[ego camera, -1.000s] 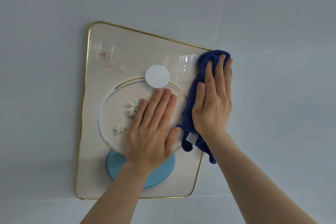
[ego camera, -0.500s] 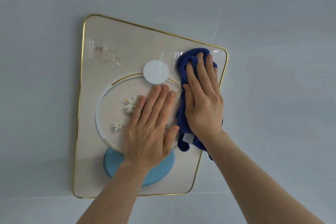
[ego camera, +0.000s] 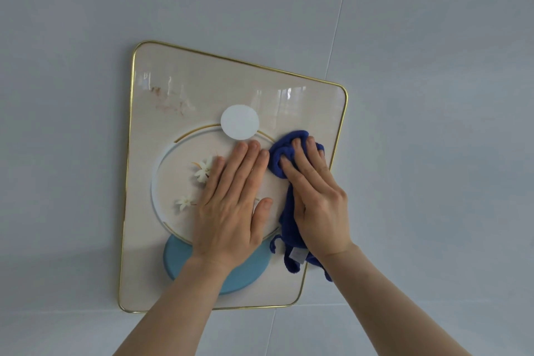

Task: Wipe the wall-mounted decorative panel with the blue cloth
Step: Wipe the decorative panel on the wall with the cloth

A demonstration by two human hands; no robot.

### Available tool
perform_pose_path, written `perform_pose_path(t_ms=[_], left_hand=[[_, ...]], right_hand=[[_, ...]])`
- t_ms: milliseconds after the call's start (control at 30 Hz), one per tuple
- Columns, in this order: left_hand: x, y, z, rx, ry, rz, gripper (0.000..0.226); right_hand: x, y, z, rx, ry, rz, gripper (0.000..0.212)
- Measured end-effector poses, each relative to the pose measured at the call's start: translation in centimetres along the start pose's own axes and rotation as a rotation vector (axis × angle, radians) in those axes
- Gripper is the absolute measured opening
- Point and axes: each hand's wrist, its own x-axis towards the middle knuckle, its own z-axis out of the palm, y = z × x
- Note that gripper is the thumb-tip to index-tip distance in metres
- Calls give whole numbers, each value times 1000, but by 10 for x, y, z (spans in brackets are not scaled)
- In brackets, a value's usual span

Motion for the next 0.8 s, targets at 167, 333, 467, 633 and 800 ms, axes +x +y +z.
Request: perform_pose_path(t_ms=[167, 333, 467, 633, 800], left_hand=[[1, 5, -11, -30, -54, -27, 61], [2, 11, -26, -44, -117, -50, 59], [7, 20, -41, -49, -202, -105, 61], [18, 28, -65, -53, -332, -161, 66], [19, 27, -93, -33, -370, -144, 63]], right_hand=[[-9, -3, -13, -20, -57, -15, 41], [-24, -5, -33, -75, -164, -70, 49], [-10, -19, -53, -99, -357, 7, 47], [18, -36, -73, -148, -718, 198, 43], [30, -42, -86, 252, -764, 687, 36]])
